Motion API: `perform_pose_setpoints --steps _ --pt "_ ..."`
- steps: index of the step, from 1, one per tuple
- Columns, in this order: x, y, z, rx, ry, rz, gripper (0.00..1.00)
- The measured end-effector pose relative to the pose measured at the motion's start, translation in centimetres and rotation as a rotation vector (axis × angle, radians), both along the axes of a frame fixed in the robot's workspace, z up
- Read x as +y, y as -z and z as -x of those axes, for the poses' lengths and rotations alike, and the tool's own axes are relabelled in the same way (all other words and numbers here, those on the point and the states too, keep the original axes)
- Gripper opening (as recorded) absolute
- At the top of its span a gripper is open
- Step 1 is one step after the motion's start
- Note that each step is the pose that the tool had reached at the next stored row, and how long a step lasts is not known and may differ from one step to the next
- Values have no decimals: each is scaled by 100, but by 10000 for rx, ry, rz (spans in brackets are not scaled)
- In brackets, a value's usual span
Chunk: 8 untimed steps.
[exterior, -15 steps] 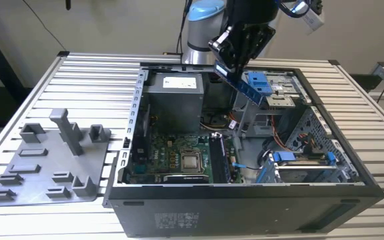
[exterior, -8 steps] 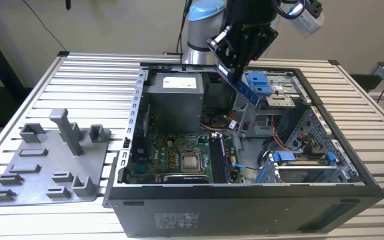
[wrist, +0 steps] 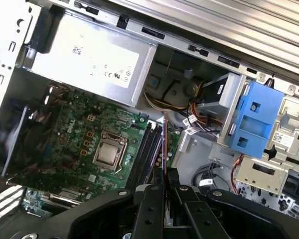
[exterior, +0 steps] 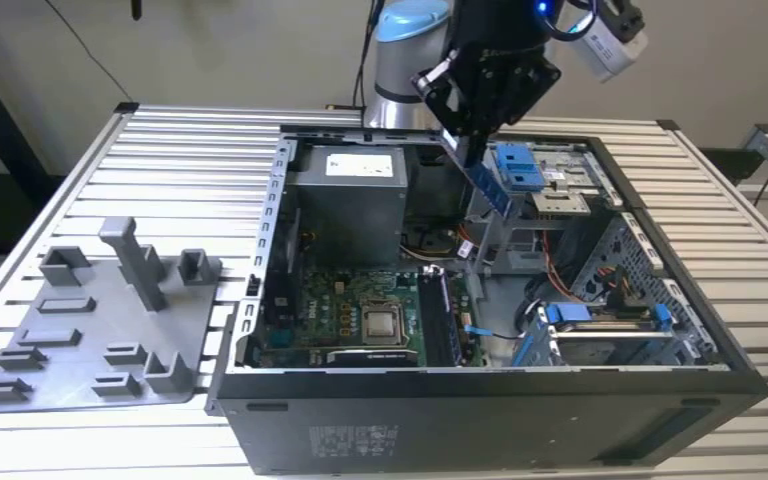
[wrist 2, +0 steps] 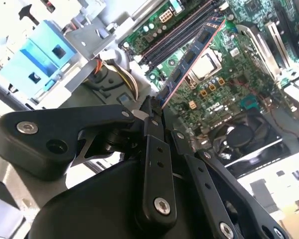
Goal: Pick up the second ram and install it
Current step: 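Insert the second ram into the second slot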
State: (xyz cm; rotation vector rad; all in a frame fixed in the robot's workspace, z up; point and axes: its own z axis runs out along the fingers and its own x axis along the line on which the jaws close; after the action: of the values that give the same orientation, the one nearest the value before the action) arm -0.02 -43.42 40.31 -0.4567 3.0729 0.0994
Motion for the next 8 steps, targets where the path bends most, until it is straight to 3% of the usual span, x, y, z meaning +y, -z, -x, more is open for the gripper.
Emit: perform_pose_setpoints --steps 8 --pt "0 10 0 30 1263 0 14"
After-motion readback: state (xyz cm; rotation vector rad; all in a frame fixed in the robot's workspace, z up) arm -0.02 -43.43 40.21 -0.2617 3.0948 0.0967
